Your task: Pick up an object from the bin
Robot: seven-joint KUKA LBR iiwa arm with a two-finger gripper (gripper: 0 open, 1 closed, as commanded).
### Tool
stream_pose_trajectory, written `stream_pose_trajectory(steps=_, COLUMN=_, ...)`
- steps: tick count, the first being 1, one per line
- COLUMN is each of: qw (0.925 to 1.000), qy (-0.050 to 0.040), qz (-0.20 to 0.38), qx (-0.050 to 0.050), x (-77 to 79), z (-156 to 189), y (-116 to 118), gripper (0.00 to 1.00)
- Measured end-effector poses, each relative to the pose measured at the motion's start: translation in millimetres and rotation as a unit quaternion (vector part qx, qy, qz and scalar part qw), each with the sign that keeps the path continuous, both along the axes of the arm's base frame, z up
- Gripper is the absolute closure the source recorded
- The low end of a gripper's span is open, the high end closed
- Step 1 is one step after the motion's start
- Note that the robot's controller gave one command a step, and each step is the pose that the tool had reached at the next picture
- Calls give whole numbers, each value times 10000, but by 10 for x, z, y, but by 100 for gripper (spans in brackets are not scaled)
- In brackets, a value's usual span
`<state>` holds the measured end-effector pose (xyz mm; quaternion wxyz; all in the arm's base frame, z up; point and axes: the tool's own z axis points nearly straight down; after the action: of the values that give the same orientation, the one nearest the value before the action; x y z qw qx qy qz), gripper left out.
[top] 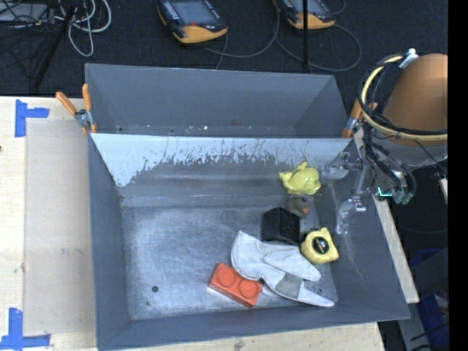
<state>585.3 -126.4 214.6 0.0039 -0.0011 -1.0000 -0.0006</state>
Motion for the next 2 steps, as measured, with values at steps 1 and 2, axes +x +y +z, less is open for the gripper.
stream_pose_trajectory(steps=1, qw=10000, qy=-38, qz=16, qx=-6, x=16, z=46, y=6, gripper=0)
stream_pose_trajectory(steps=2, qw=9992, qy=-52, qz=-389, qx=-5, x=-211, z=-578, y=278, gripper=0)
